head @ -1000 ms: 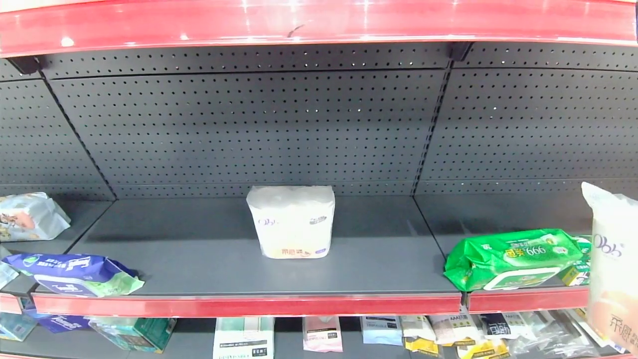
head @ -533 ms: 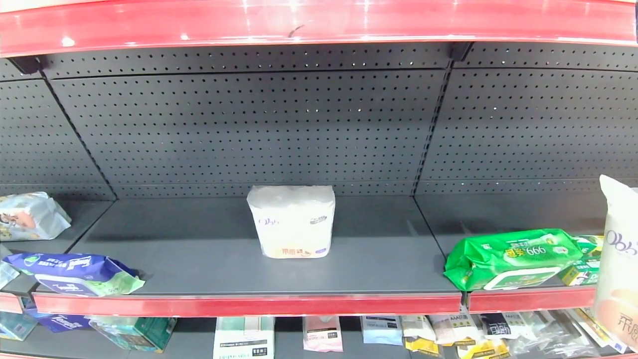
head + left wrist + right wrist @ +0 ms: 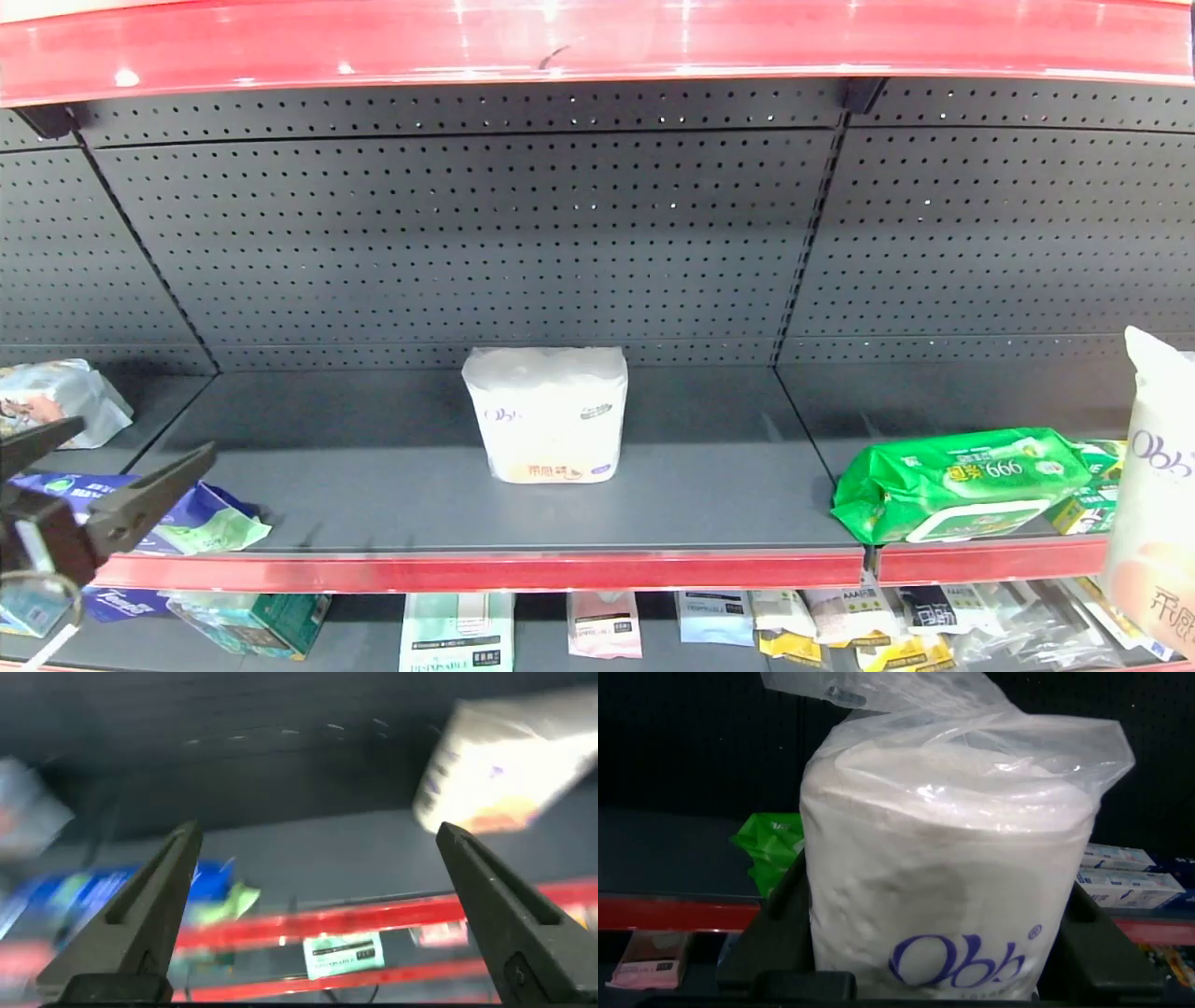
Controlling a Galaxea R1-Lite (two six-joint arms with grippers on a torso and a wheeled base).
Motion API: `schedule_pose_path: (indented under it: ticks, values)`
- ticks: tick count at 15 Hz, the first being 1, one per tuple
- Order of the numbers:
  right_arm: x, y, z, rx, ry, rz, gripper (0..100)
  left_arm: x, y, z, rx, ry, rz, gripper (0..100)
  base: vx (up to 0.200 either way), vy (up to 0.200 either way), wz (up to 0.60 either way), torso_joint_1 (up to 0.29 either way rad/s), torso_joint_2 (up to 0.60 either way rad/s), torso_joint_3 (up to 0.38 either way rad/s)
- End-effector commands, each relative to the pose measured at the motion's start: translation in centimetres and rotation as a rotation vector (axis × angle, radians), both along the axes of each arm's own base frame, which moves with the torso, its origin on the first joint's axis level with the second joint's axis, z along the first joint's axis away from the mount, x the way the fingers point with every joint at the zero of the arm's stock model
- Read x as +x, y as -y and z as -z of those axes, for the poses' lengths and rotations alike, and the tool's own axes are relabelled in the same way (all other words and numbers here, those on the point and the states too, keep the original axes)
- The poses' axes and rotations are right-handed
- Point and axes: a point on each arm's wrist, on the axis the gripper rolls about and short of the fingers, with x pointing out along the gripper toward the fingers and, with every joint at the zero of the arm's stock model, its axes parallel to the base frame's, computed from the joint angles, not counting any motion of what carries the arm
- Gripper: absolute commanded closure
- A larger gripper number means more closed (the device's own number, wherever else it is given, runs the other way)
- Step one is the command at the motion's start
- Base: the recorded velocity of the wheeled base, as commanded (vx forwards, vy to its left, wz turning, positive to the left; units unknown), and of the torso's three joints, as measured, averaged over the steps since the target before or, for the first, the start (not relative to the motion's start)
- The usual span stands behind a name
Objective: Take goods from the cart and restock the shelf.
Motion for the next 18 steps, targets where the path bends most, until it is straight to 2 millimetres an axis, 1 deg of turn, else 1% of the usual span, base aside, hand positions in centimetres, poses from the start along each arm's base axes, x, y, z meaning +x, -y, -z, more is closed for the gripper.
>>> schedule_pose_path:
  ticks: [1,2,3,4,6,8,9,10,13,14,17,18]
  values:
    - [0.4,0.0,-0.2,-0.004,-0.013,0.000,100,9.4,-3.4,2.6,0.100,-0.076,0.222,0,0.000,0.000,0.00,0.000,0.00,0.000]
    - [0.4,0.0,-0.3,-0.004,-0.013,0.001,100,11.1,-3.7,2.7,0.103,-0.055,0.306,0,0.000,0.000,0.00,0.000,0.00,0.000]
    - [0.4,0.0,-0.3,-0.005,-0.010,0.003,100,12.4,-3.4,2.8,0.066,-0.048,0.417,0,0.000,0.000,0.00,0.000,0.00,0.000]
    - [0.3,0.0,-0.3,-0.007,-0.011,0.007,100,13.3,-3.1,3.5,0.030,-0.059,0.502,0,0.000,0.000,0.00,0.000,0.00,0.000]
    - [0.4,0.0,-0.3,-0.008,-0.014,0.012,100,15.0,-2.5,4.8,-0.013,-0.086,0.600,0,0.000,0.000,0.00,0.000,0.00,0.000]
    - [0.5,0.0,-0.3,-0.011,-0.017,0.012,100,15.6,-1.6,5.6,-0.040,-0.105,0.668,0,0.000,0.000,0.00,0.000,0.00,0.000]
    - [0.6,0.0,-0.3,-0.019,-0.024,0.010,100,16.4,-0.8,6.3,-0.066,-0.118,0.737,0,0.000,0.000,0.00,0.000,0.00,0.000]
    - [0.6,0.0,-0.3,-0.021,-0.025,0.010,100,17.0,-0.3,6.6,-0.072,-0.121,0.765,0,0.000,0.000,0.00,0.000,0.00,0.000]
    - [0.8,0.0,-0.2,-0.020,-0.035,0.010,100,19.0,0.5,7.7,-0.062,-0.109,0.820,0,0.000,0.000,0.00,0.000,0.00,0.000]
    - [0.8,0.0,-0.2,-0.020,-0.038,0.010,100,19.9,0.6,8.6,-0.033,-0.084,0.860,0,0.000,0.000,0.00,0.000,0.00,0.000]
    - [0.9,0.0,-0.1,-0.020,-0.043,0.010,100,20.7,2.0,8.8,-0.020,-0.070,0.922,0,0.000,0.000,0.00,0.000,0.00,0.000]
    - [0.9,0.0,-0.1,-0.020,-0.043,0.010,100,21.3,2.7,9.1,-0.014,-0.065,0.943,0,0.000,0.000,0.00,0.000,0.00,0.000]
